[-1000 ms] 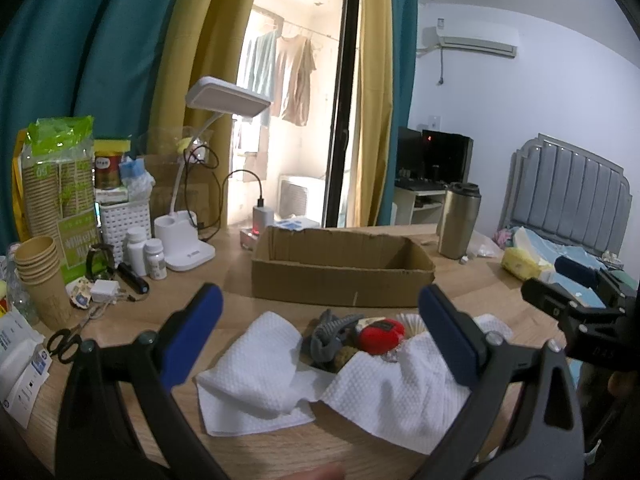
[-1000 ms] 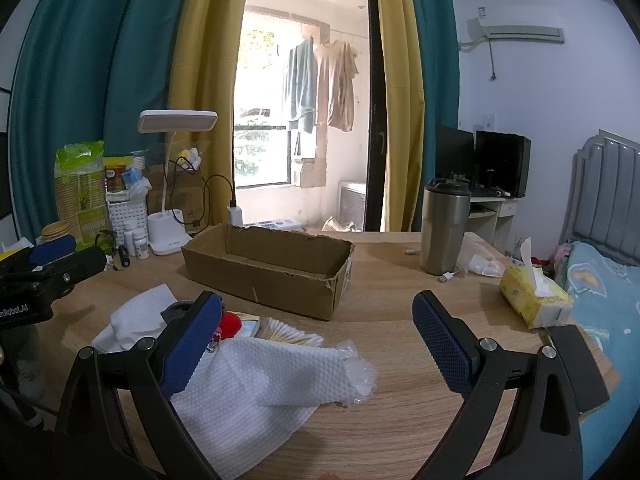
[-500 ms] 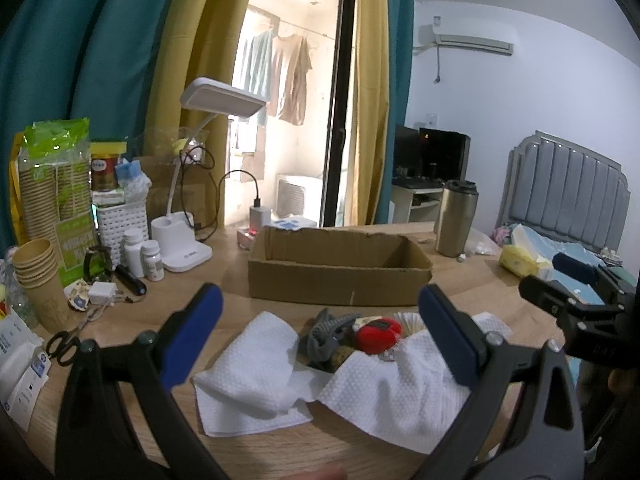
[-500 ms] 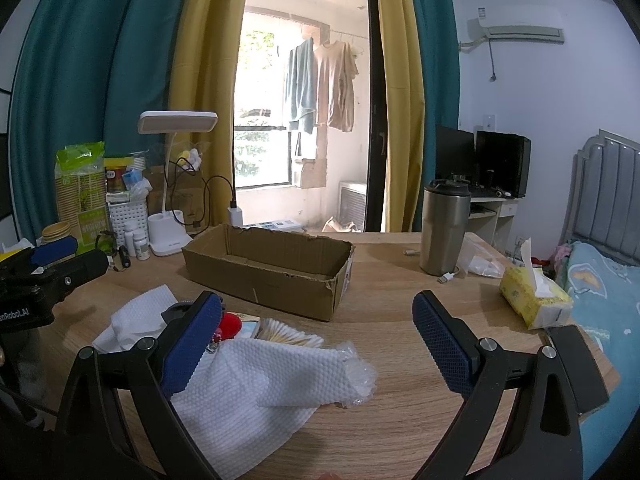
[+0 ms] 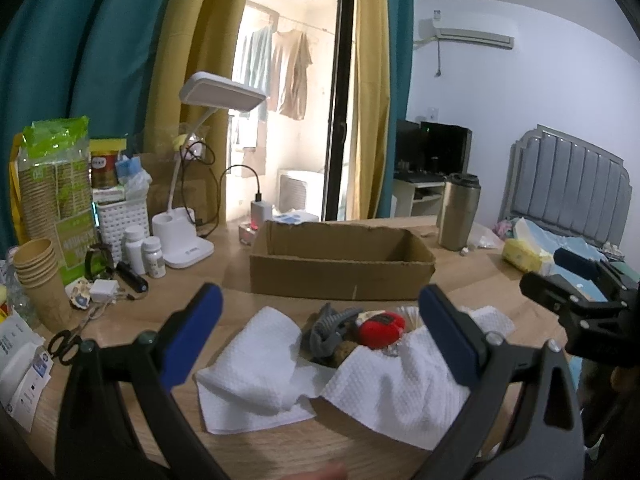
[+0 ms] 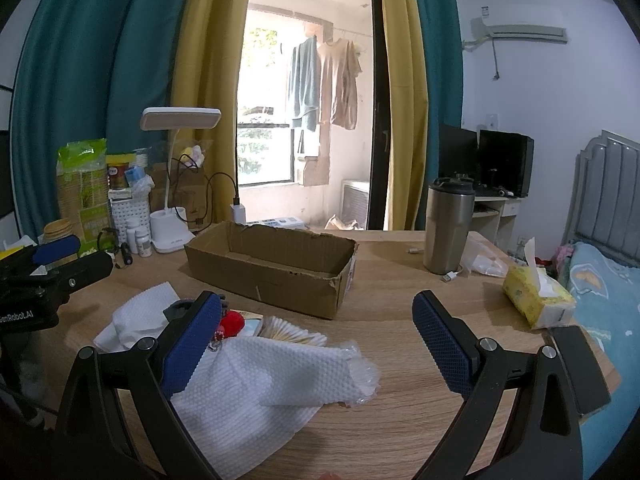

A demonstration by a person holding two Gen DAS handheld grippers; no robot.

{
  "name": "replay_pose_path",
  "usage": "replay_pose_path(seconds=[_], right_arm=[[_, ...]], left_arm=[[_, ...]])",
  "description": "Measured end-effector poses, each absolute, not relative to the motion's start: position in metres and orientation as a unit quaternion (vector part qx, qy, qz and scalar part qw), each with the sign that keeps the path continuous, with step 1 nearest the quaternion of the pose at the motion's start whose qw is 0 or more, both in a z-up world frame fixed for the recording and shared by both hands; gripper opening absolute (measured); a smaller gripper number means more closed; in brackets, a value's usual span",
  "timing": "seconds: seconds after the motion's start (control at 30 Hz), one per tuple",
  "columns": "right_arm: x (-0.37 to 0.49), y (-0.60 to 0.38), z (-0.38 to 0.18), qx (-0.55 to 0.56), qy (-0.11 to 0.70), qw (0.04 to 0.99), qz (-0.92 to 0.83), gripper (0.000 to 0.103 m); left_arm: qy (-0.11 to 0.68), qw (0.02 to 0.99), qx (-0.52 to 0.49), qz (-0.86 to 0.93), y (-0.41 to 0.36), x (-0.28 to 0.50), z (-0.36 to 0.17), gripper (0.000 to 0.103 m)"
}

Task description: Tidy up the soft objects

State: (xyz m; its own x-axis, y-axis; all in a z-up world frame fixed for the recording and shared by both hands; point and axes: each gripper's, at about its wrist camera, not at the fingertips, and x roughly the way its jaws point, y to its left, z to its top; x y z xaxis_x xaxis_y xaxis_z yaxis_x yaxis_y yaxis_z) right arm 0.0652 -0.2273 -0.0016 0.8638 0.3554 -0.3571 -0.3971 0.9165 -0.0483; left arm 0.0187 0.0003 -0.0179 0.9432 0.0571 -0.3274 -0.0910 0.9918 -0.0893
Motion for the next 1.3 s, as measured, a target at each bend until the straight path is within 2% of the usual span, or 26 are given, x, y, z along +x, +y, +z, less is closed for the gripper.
replay_pose_path(seconds=[0.43, 0.67, 1.03, 1.3], right_arm=[[0.075, -0.217, -0.026, -0.07, 0.215, 0.95, 0.214, 0.098], [0.078, -0.198, -0.054, -0.087, 0.25, 0.935, 0.236, 0.098], [0.09, -0.17, -0.067, -0.105, 0.273, 0.915, 0.277, 0.098], [0.114, -0.161, -0.089, -0.107, 0.338, 0.895, 0.271, 0.098]], left_arm=[[0.201, 0.978, -0.046, 0.042, 0.008, 0.021, -0.036, 0.099], [0.254, 0.963, -0.056, 0.071, 0.029, 0.035, -0.061, 0.099], [0.33, 0.934, -0.094, 0.1, 0.065, 0.062, -0.095, 0.099], [0.393, 0.91, -0.102, 0.081, 0.067, 0.084, -0.106, 0.099]])
